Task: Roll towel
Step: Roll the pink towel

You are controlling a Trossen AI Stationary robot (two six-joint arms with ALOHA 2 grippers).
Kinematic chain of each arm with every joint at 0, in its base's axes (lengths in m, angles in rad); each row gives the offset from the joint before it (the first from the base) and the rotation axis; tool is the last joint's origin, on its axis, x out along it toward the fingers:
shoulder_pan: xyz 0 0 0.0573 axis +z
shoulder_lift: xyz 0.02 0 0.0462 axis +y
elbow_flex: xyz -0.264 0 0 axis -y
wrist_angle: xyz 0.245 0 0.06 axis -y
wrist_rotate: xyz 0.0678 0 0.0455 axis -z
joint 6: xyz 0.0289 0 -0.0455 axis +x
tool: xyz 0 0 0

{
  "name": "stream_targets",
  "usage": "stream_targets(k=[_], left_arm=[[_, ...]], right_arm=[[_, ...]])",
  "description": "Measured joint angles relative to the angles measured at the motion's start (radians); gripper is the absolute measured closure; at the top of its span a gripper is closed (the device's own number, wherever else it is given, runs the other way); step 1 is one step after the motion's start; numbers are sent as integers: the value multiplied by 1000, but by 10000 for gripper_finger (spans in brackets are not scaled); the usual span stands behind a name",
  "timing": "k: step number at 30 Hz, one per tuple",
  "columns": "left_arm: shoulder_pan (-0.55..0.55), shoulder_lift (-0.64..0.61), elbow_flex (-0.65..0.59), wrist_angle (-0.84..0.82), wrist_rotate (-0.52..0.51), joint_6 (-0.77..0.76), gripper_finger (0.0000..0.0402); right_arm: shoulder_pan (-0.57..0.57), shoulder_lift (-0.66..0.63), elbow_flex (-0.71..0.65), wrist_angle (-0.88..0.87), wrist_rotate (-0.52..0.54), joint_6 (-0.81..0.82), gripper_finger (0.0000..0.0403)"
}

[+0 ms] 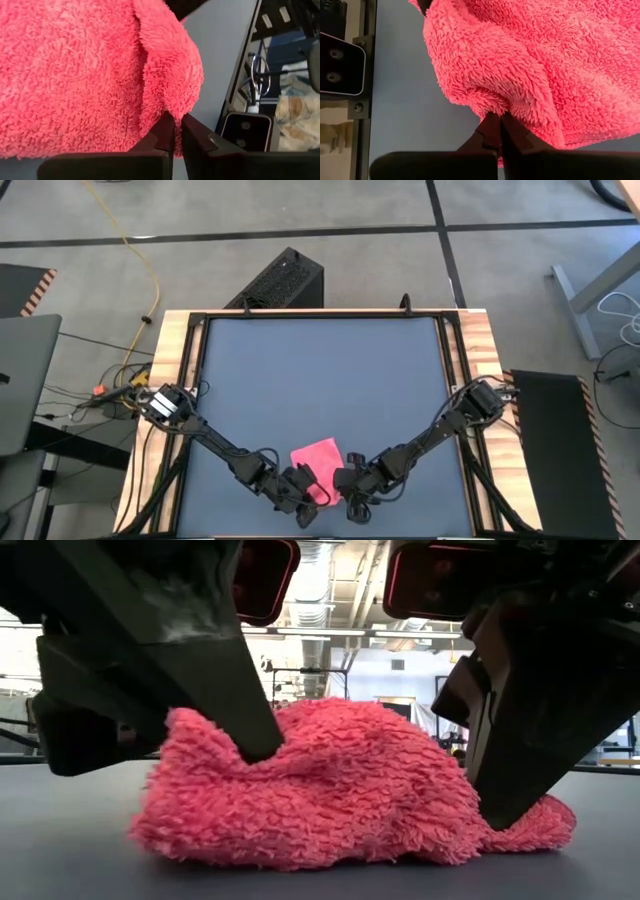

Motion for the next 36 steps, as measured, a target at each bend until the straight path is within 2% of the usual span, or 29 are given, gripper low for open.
stream_targets(k=[5, 14, 17, 21, 24, 28, 31, 36], left_arm=[[0, 0, 0, 1, 30, 29, 354], [-3, 0, 0, 2, 35, 19, 252], [-3, 0, 0, 2, 41, 26, 236], [1, 0, 0, 2, 44, 24, 233], [9, 0, 0, 4, 5, 1, 233], [4, 0, 21, -11, -70, 102, 235], [-7, 0, 85, -116, -116, 205, 250], [-29, 0, 235, -411, -160, 401, 287]], right_arm=[[0, 0, 0, -1, 0, 1, 376], [-2, 0, 0, -1, 0, 1, 375], [-8, 0, 0, -3, -4, 1, 374], [-14, 0, -1, -3, -13, 0, 374], [-19, 0, -1, -3, -13, 2, 373], [-19, 0, -1, -3, -9, 21, 372], [-19, 0, -1, -3, -5, 23, 372], [-19, 0, 0, -4, 0, 24, 371]])
